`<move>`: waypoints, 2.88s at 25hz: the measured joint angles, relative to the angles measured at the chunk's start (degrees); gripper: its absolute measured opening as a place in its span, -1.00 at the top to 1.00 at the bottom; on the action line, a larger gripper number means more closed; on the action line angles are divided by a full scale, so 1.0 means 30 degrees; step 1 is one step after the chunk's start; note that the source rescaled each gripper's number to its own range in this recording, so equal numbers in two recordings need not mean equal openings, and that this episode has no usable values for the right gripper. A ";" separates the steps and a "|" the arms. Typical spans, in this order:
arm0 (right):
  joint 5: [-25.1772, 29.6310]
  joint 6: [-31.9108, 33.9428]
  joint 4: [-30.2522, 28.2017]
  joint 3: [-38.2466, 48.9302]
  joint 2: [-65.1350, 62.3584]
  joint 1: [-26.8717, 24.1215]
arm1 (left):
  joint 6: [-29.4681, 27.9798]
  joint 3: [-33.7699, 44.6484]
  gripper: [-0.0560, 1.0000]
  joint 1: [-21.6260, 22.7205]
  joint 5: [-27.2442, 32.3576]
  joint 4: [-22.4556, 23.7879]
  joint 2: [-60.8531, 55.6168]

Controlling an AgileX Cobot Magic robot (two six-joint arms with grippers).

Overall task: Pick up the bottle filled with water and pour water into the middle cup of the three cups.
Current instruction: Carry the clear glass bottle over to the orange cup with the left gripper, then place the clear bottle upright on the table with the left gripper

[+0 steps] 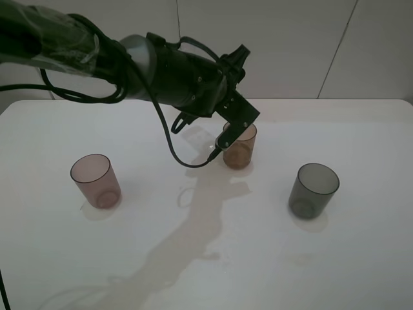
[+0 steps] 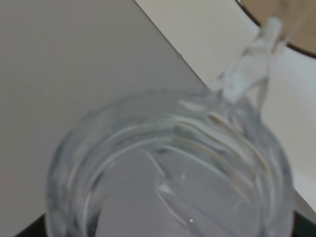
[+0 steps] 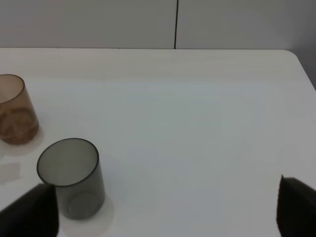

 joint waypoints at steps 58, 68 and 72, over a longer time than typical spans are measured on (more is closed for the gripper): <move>0.0000 0.0000 0.0000 0.0000 0.0000 0.0000 | -0.2455 0.0000 0.87 0.0000 -0.0436 -0.1063 -0.0296; 0.0000 0.0000 0.0000 0.0000 0.0000 0.0000 | -1.4167 0.0000 0.87 0.1477 -0.0716 -0.7590 -0.2019; 0.0000 0.0000 0.0000 0.0000 0.0000 0.0000 | -1.7660 0.0080 0.87 0.2867 -0.0843 -1.0494 -0.2261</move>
